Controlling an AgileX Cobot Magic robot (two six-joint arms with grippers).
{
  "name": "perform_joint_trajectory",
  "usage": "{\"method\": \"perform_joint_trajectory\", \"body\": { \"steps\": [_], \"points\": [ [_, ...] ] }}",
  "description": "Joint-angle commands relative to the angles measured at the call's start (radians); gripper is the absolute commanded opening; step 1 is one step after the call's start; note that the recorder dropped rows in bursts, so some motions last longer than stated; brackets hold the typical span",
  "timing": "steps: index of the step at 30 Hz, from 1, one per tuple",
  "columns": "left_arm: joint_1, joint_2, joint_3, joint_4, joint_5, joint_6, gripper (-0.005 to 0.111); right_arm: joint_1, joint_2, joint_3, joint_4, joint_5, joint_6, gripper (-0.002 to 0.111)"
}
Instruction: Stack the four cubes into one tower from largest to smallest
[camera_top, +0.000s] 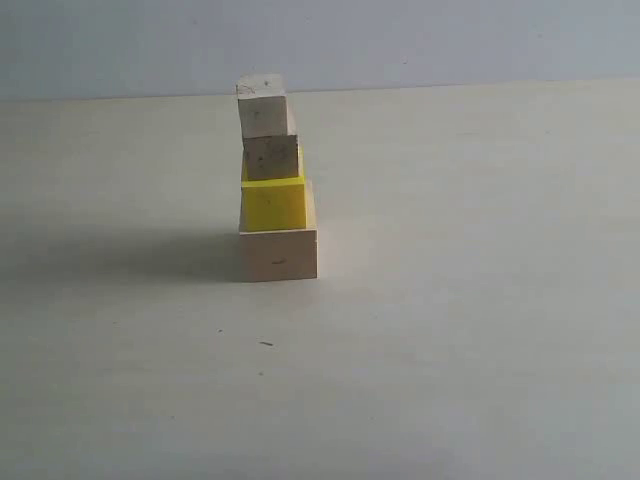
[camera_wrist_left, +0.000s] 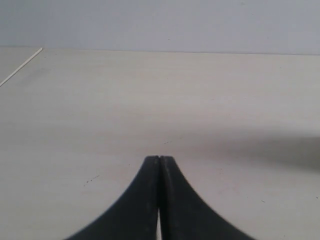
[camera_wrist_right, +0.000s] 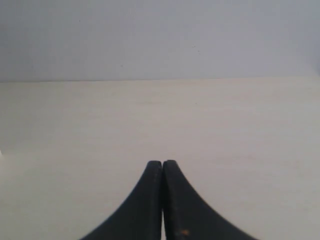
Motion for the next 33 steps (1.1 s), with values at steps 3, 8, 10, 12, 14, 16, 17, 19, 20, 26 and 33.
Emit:
{"method": "perform_joint_trajectory", "body": {
  "steps": [3, 8, 10, 12, 14, 16, 17, 19, 20, 26, 33],
  "points": [
    [-0.006, -0.005, 0.001, 0.000, -0.009, -0.003, 0.000, -0.063, -0.004, 0.005, -0.008, 0.028, -0.021, 0.000],
    [-0.006, -0.005, 0.001, 0.000, -0.009, -0.003, 0.000, -0.029, -0.004, 0.005, -0.004, 0.028, -0.023, 0.000],
    [-0.006, -0.005, 0.001, 0.000, -0.009, -0.003, 0.000, -0.029, -0.004, 0.005, -0.004, 0.028, -0.023, 0.000],
    [-0.006, -0.005, 0.001, 0.000, -0.009, -0.003, 0.000, -0.029, -0.004, 0.005, -0.004, 0.026, -0.023, 0.000],
    [-0.006, -0.005, 0.001, 0.000, -0.009, -0.003, 0.000, -0.029, -0.004, 0.005, -0.004, 0.026, -0.023, 0.000],
    [-0.006, -0.005, 0.001, 0.000, -0.009, -0.003, 0.000, -0.029, -0.004, 0.005, -0.004, 0.026, -0.023, 0.000],
    [-0.006, -0.005, 0.001, 0.000, -0.009, -0.003, 0.000, -0.029, -0.004, 0.005, -0.004, 0.026, -0.023, 0.000],
    [-0.006, -0.005, 0.001, 0.000, -0.009, -0.003, 0.000, -0.029, -0.004, 0.005, -0.004, 0.026, -0.023, 0.000],
    [-0.006, -0.005, 0.001, 0.000, -0.009, -0.003, 0.000, -0.029, -0.004, 0.005, -0.004, 0.026, -0.023, 0.000],
    [-0.006, -0.005, 0.001, 0.000, -0.009, -0.003, 0.000, -0.029, -0.004, 0.005, -0.004, 0.026, -0.023, 0.000],
    [-0.006, -0.005, 0.001, 0.000, -0.009, -0.003, 0.000, -0.029, -0.004, 0.005, -0.004, 0.026, -0.023, 0.000]
  ]
}}
